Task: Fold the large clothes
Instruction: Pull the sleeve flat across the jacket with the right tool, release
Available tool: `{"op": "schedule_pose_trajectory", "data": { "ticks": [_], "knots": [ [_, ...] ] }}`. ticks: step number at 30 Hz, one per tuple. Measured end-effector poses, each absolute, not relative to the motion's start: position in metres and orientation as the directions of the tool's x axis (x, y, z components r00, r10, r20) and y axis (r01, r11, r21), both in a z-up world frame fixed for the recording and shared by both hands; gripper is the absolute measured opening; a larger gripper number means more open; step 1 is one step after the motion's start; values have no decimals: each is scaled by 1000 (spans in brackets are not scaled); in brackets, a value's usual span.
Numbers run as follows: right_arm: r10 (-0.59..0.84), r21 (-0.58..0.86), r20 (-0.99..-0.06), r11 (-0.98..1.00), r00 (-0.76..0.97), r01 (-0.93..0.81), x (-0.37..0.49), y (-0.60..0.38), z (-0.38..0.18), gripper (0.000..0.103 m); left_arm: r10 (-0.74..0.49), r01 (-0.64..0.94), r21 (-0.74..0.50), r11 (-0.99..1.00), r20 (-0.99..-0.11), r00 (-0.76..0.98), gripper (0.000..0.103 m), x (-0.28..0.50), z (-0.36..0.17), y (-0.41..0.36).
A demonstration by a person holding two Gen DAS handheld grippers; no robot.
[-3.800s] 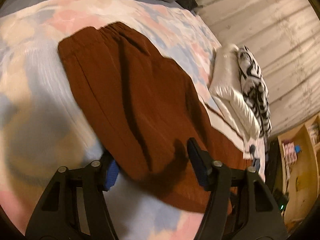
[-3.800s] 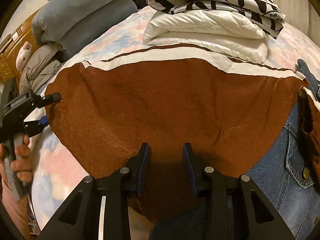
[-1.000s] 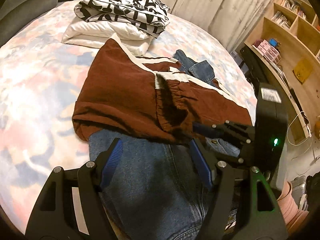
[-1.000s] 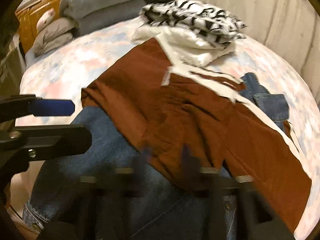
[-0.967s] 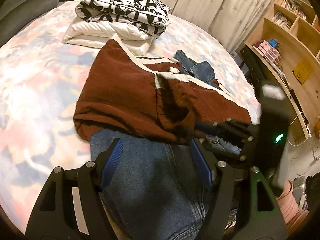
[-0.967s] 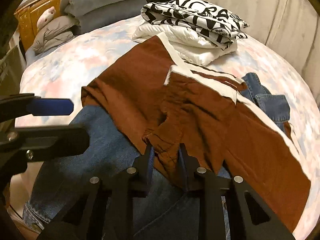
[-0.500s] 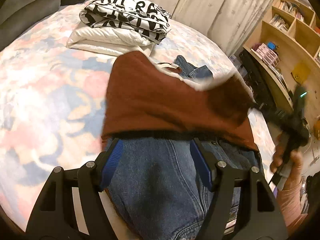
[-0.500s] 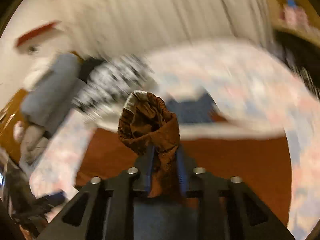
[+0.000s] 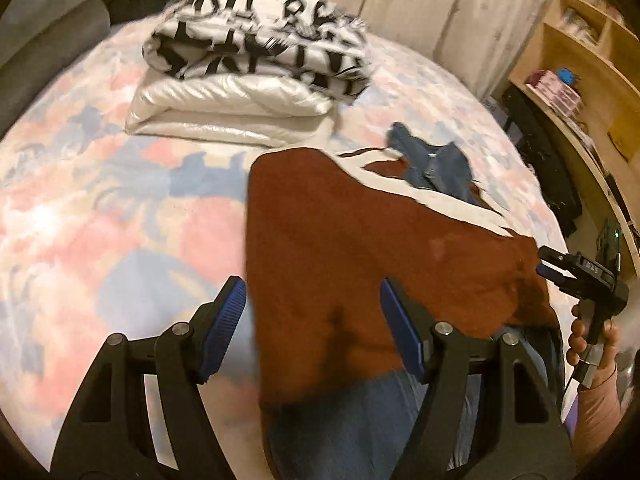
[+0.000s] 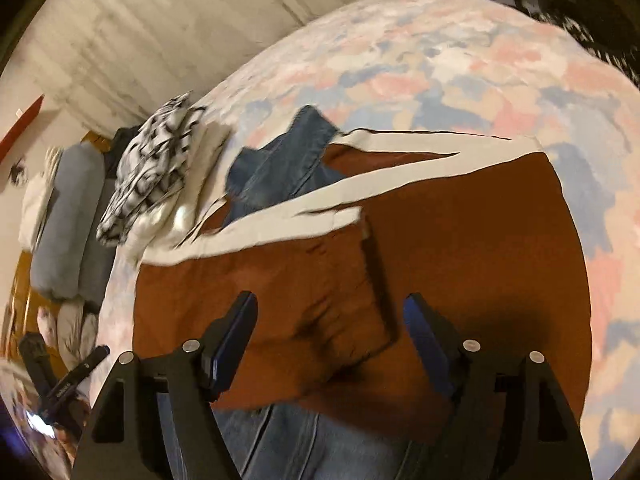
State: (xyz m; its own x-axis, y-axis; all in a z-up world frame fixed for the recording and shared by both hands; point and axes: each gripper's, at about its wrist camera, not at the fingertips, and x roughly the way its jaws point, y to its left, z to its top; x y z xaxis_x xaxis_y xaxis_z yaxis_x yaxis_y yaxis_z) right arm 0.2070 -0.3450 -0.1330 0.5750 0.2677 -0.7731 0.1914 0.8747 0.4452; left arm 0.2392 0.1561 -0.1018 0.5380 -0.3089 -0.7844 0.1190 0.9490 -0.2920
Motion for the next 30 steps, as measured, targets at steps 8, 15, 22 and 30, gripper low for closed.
{"op": "schedule_pose_trajectory", "data": {
  "ticks": [8,15,22,30],
  "knots": [
    [307,418,-809,900,502,124,283,-338,-172,41,-227,5,-259,966,-838,497,66,292,-137,159],
    [157,203,-728,979,667,-9,281,-297,-136,6,-121,3,-138,990,-854,506,58,313,-152,132],
    [26,117,-820,985,571,123,321,-311,-183,8,4,-15,-4,1000,-868,496,54,328,-184,103],
    [-3,164,-784,964,621,210,304,-324,-168,56,96,-31,98,995,-794,600,53,311,-141,92]
  ]
}}
